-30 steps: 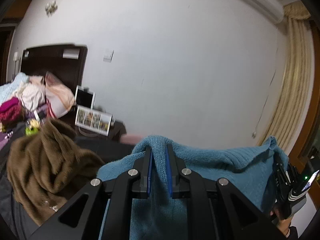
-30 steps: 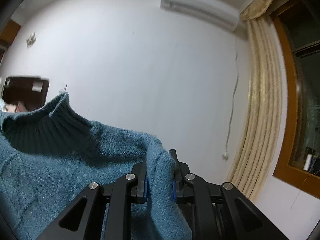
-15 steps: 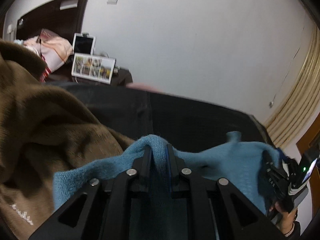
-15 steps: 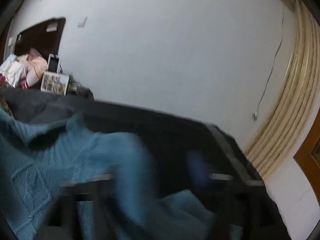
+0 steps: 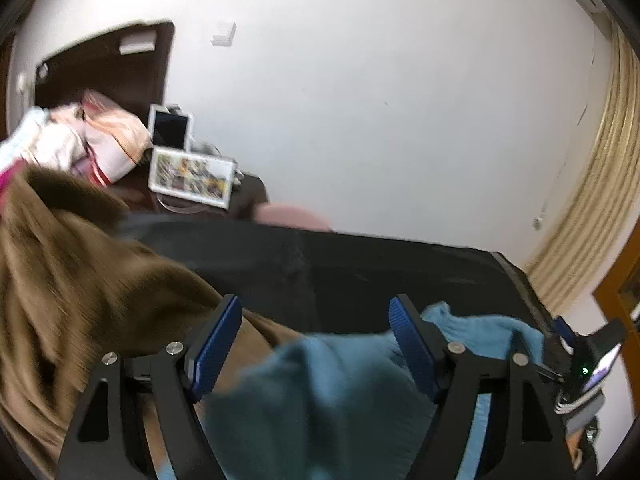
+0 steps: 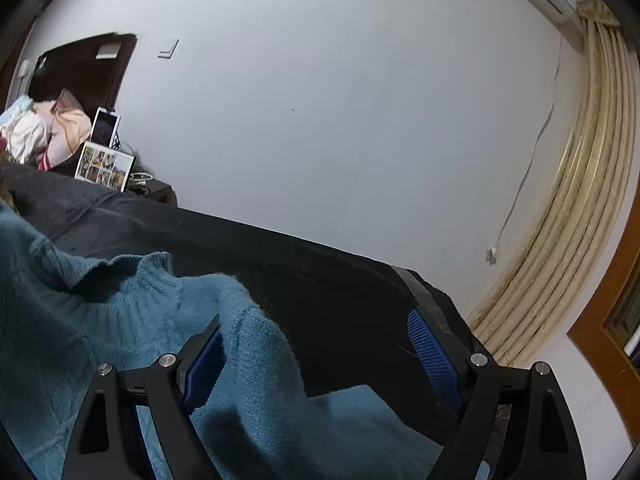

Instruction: Fold clothes

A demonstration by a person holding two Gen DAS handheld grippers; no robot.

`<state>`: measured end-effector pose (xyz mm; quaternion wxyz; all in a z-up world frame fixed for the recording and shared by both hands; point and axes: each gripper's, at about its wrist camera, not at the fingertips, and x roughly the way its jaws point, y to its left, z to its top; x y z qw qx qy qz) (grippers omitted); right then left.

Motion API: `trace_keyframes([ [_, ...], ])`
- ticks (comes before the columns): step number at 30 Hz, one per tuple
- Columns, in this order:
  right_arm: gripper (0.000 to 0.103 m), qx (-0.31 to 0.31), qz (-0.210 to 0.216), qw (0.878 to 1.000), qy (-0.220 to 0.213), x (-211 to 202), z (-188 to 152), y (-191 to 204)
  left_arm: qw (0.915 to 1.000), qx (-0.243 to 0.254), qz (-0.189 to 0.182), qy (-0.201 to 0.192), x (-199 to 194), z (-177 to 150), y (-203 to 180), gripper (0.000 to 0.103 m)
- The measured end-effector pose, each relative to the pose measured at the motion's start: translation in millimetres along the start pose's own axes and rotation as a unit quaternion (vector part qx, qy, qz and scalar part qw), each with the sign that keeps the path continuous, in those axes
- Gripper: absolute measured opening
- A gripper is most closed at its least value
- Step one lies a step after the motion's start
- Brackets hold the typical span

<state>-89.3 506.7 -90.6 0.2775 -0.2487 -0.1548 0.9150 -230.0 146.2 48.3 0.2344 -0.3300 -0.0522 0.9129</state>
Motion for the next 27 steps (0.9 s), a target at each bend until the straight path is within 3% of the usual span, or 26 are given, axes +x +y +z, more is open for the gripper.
trace_keyframes([
  [2, 0.088, -0.003, -0.001, 1.000, 0.002, 1.8, 0.9, 1.3, 0.9999, 0.003, 0.007, 0.013, 8.6, 5.0, 6.6, 0.080],
  [7, 0.088, -0.001, 0.000, 1.000, 0.006, 4.0, 0.9, 1.3, 0.9958, -0.006, 0.024, 0.089, 53.1, -2.9, 31.3, 0.080],
  [12, 0.088, -0.003, -0.001, 1.000, 0.004, 2.7, 0.4, 2.0, 0.9914, -0.032, 0.038, 0.121, 64.5, -15.4, 60.3, 0.077],
  [15, 0.088, -0.004, -0.002, 1.000, 0.003, 2.2, 0.2, 2.4, 0.9894, -0.022, 0.049, 0.135, 64.5, -17.1, 76.9, 0.063],
  [20, 0.088, -0.001, -0.002, 1.000, 0.004, 4.0, 0.0, 0.7, 0.9862, -0.024, 0.062, 0.151, 57.9, -22.3, 108.5, 0.022],
  [23, 0.088, 0.002, -0.003, 1.000, 0.003, 4.0, 0.2, -0.4, 0.9847, -0.030, 0.074, 0.155, 52.0, -25.8, 124.6, 0.013],
  [27, 0.088, 0.004, -0.005, 1.000, 0.002, 3.7, 0.4, -1.3, 0.9817, -0.021, 0.111, 0.153, 46.3, -30.3, 135.2, 0.011],
])
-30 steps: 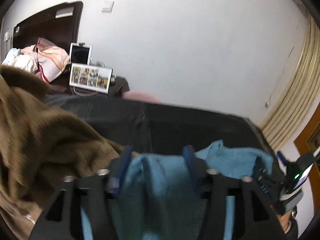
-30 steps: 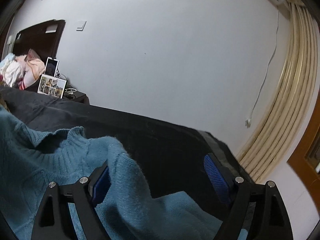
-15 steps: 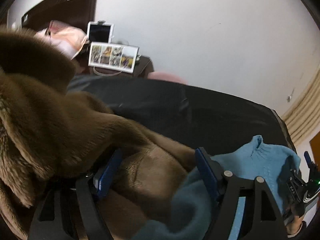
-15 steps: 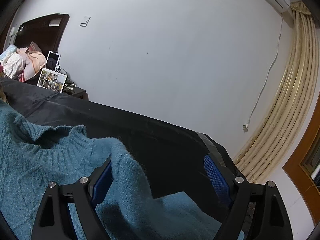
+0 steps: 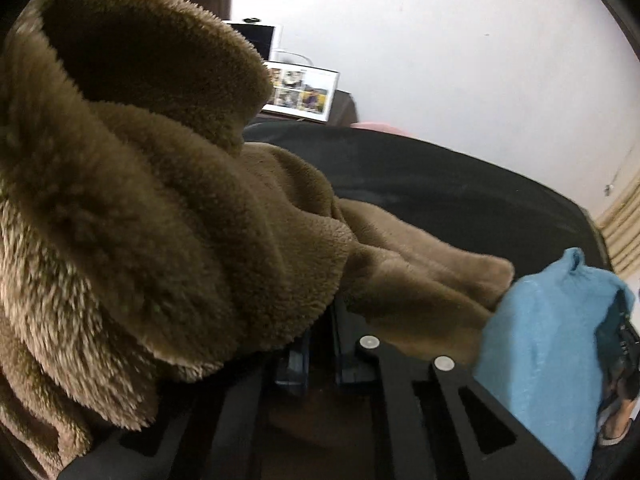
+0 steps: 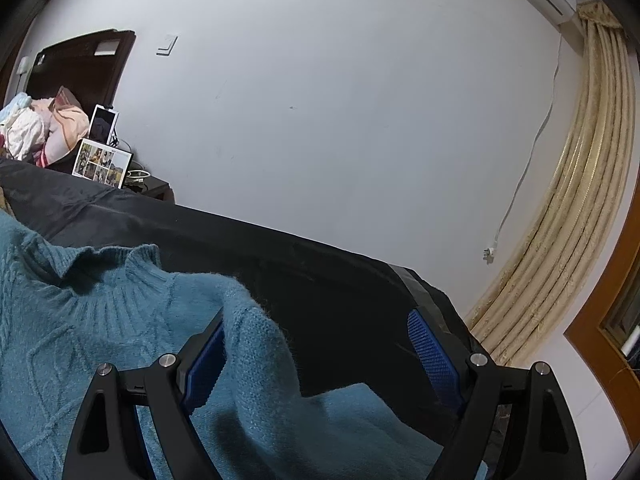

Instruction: Fold clothes

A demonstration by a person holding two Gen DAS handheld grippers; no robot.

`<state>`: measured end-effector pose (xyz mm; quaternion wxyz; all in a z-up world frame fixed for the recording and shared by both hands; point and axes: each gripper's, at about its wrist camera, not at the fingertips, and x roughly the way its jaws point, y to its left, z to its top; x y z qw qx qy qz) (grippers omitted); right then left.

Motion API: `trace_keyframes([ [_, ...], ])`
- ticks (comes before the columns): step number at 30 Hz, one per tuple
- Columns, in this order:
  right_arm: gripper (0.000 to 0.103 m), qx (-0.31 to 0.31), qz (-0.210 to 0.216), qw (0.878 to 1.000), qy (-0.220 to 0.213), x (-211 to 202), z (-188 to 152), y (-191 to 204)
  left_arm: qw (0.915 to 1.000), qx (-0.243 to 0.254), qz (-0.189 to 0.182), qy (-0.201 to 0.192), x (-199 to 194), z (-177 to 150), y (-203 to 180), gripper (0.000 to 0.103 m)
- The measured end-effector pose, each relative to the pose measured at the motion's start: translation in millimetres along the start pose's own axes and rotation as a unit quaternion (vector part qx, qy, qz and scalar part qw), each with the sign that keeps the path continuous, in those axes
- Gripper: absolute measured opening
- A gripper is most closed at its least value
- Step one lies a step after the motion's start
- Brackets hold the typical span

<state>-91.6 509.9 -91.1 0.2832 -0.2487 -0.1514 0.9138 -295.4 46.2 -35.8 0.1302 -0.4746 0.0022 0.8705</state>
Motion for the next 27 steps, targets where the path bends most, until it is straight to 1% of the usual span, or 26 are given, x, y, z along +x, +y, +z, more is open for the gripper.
trace_keyframes([
  [2, 0.088, 0.001, -0.001, 1.000, -0.002, -0.5, -0.2, -0.4, 0.9997, 0.003, 0.026, -0.004, -1.0, -3.2, 4.0, 0.011],
  [8, 0.088, -0.002, -0.001, 1.000, -0.003, -0.4, -0.4, 0.4, 0.9978, -0.002, 0.065, -0.012, -11.1, -19.3, 24.0, 0.010],
  [11, 0.088, -0.003, -0.002, 1.000, -0.004, -0.5, -0.5, 1.1, 0.9961, -0.018, 0.085, -0.015, -18.2, -27.6, 45.3, 0.010],
  [14, 0.088, -0.004, -0.002, 1.000, -0.004, -0.7, -0.7, 1.1, 0.9930, -0.044, 0.109, -0.016, -27.0, -36.8, 74.0, 0.010],
  [18, 0.088, -0.008, -0.003, 1.000, -0.004, -1.2, -0.2, 3.3, 0.9887, -0.064, 0.134, -0.018, -41.5, -52.8, 103.8, 0.010],
  [22, 0.088, -0.012, -0.006, 1.000, -0.005, -2.3, -0.1, 5.3, 0.9846, -0.079, 0.155, -0.017, -52.9, -67.0, 120.7, 0.010],
  [27, 0.088, -0.010, -0.006, 1.000, -0.007, -2.7, 0.1, 4.6, 0.9780, -0.101, 0.182, -0.018, -57.7, -83.7, 147.1, 0.010],
])
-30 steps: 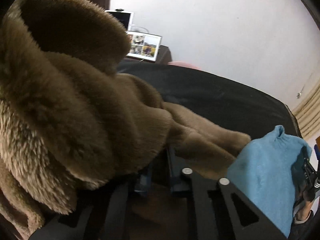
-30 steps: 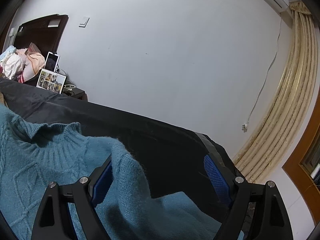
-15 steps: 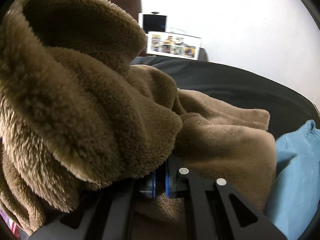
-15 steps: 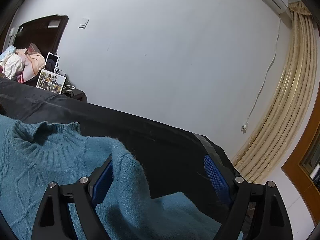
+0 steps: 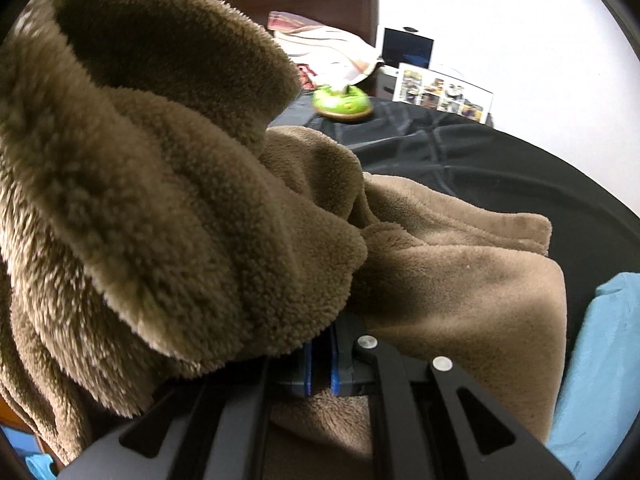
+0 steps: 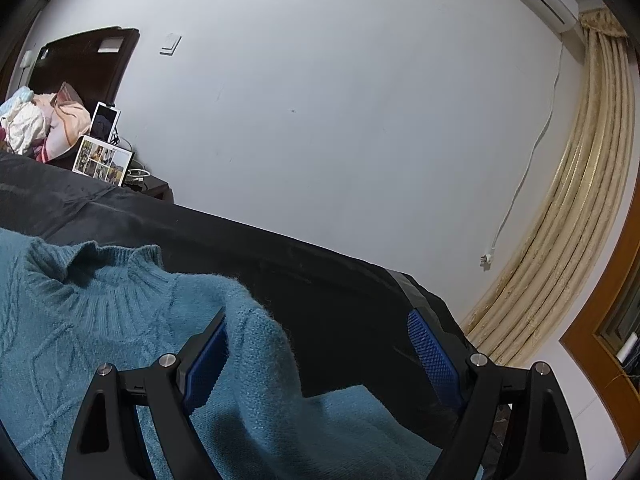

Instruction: Fold clothes

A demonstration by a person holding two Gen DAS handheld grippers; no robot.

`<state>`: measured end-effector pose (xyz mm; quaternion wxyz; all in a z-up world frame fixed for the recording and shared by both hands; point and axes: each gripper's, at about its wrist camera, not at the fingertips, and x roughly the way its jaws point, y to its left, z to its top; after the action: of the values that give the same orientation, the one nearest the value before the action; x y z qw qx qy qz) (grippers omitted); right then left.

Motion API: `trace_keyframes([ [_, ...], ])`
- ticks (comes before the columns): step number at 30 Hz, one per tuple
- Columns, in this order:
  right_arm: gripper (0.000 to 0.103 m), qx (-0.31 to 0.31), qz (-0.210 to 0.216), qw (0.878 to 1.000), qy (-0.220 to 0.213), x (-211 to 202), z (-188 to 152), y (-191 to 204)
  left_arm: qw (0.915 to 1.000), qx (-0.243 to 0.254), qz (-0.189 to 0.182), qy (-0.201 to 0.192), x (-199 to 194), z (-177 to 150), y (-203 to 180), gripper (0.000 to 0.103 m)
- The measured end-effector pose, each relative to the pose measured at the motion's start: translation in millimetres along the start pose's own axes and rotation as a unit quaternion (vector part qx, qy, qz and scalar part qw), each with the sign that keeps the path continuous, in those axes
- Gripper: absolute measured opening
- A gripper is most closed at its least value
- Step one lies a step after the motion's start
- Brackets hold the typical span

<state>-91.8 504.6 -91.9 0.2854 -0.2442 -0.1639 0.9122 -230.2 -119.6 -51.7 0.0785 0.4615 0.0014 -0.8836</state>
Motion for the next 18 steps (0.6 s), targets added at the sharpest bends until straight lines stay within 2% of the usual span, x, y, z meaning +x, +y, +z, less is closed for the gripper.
trace_keyframes([
  [3, 0.088, 0.002, 0.001, 1.000, -0.003, -1.0, -0.6, -2.5, 0.9998, -0.013, 0.014, -0.004, -1.1, -4.3, 10.0, 0.010],
  [6, 0.088, 0.004, 0.001, 1.000, -0.009, -3.2, -1.2, -4.0, 0.9991, -0.036, -0.003, -0.020, -19.6, -13.2, 8.4, 0.011],
  [7, 0.088, 0.004, 0.001, 1.000, -0.011, -3.8, -1.5, -4.7, 0.9989, -0.037, -0.014, -0.026, -26.1, -17.0, 5.2, 0.017],
  [8, 0.088, 0.004, 0.000, 1.000, -0.011, -4.2, -1.5, -4.5, 0.9985, -0.031, -0.030, -0.033, -33.0, -21.5, -0.5, 0.031],
  [9, 0.088, 0.003, 0.000, 1.000, -0.012, -4.6, -1.6, -4.2, 0.9978, -0.026, -0.047, -0.039, -39.8, -26.1, -6.1, 0.041],
  [10, 0.088, 0.002, 0.000, 1.000, -0.012, -5.0, -1.7, -3.8, 0.9969, -0.019, -0.061, -0.046, -45.3, -30.3, -13.0, 0.057],
  [11, 0.088, 0.001, -0.001, 1.000, -0.013, -5.2, -1.4, -3.0, 0.9961, -0.009, -0.071, -0.052, -51.1, -35.4, -20.2, 0.068],
  [14, 0.088, -0.002, -0.001, 1.000, -0.017, -6.4, -0.8, -1.3, 0.9908, 0.041, -0.113, -0.064, -69.9, -55.2, -40.5, 0.071],
  [18, 0.088, -0.004, -0.001, 1.000, -0.023, -9.2, -1.2, -0.5, 0.9784, 0.101, -0.170, -0.059, -82.3, -85.8, -71.7, 0.072],
])
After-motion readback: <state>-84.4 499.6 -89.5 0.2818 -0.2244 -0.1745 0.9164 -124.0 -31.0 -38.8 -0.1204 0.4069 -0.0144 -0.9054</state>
